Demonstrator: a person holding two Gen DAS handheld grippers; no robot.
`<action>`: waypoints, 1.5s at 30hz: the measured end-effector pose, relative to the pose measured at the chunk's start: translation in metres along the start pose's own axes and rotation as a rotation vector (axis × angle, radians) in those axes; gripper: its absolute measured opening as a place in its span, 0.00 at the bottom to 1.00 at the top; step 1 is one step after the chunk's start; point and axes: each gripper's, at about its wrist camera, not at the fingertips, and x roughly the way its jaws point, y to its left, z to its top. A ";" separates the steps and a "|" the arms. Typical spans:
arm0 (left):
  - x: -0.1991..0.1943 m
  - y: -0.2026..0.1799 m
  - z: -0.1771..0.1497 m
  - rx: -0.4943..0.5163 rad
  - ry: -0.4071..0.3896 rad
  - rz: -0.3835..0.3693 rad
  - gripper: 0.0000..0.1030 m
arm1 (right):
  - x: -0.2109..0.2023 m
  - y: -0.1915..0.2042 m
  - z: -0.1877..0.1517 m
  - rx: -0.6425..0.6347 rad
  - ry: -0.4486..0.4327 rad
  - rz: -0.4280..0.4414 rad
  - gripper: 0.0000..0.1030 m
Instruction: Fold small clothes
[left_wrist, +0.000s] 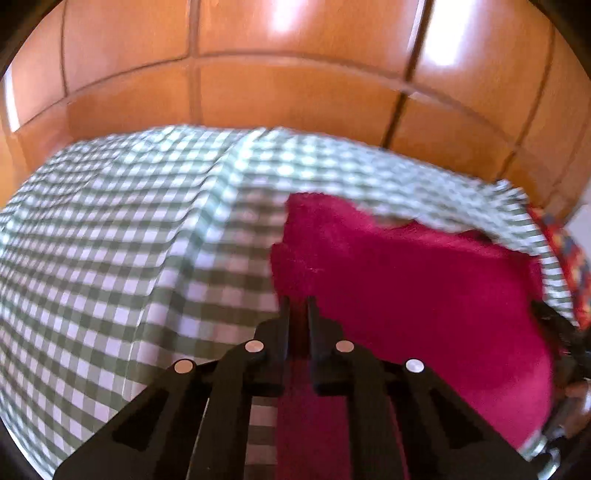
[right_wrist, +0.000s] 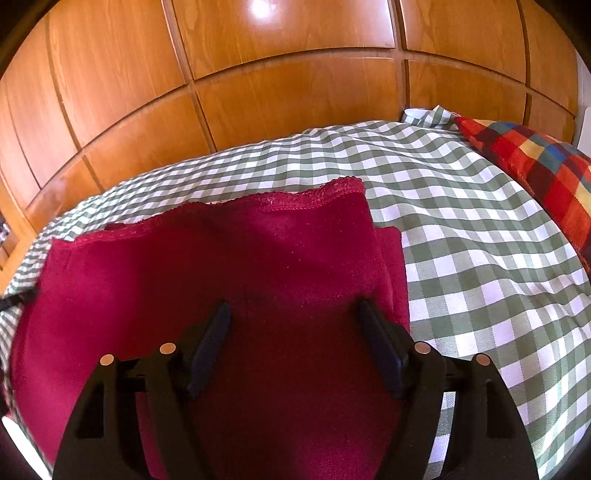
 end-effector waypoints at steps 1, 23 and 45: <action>0.010 0.001 -0.005 -0.008 0.026 0.011 0.07 | 0.000 0.000 0.000 0.002 -0.001 0.004 0.70; -0.056 -0.051 -0.069 0.118 -0.125 -0.048 0.43 | -0.053 -0.049 -0.001 0.187 0.053 0.154 0.81; -0.036 -0.026 -0.070 -0.072 0.004 -0.289 0.35 | -0.085 0.001 -0.009 0.227 0.083 0.476 0.24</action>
